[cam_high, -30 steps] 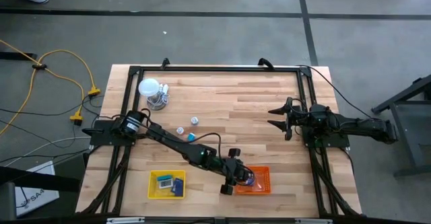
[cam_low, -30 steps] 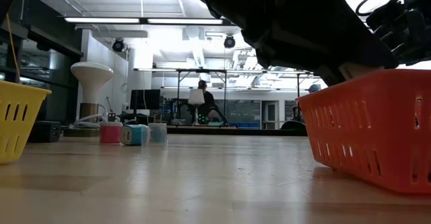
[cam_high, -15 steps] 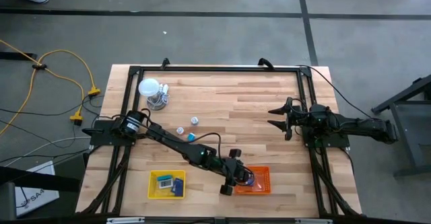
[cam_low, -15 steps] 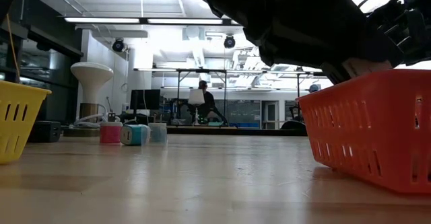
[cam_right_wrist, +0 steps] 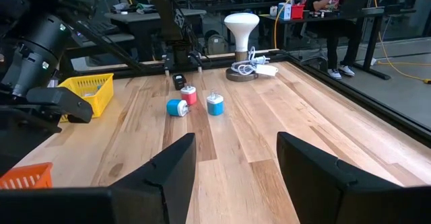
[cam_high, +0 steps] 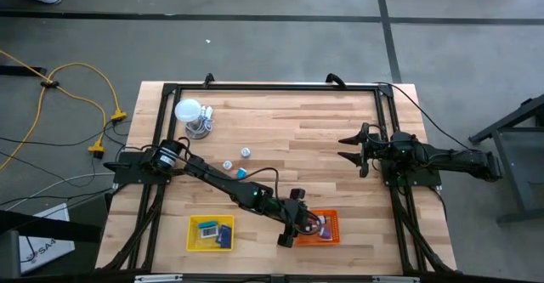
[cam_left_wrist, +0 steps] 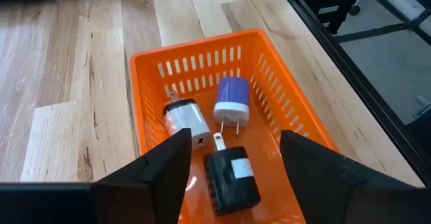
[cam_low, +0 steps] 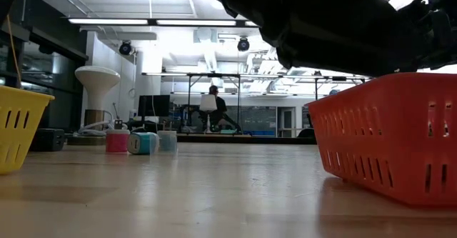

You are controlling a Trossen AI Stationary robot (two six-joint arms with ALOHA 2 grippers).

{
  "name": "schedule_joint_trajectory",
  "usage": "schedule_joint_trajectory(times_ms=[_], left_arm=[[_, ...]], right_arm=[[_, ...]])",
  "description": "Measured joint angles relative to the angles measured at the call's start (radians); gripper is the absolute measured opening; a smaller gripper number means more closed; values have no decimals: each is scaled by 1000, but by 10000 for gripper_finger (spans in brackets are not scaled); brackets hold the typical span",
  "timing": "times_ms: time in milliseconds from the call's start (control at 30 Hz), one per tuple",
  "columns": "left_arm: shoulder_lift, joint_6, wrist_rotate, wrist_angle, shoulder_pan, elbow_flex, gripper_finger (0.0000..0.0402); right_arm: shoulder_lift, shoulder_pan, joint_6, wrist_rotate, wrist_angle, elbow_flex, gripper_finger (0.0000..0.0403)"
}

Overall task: Pick & Place Office items
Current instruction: Put the right black charger adapter into the orange bin, then put the bottom light blue charger adapter into the orange bin

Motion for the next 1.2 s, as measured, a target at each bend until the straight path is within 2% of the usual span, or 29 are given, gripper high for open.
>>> schedule_joint_trajectory(times_ms=[667,933,1200], left_arm=[[-3,11,-1,-1,3,0,228],[-70,-35,-116,-155,21,-1,228],[-97,-159,-123,-297,61,-4,228]], right_arm=[[0,0,0,0,0,0,195],[0,0,0,0,0,0,195],[0,0,0,0,0,0,195]])
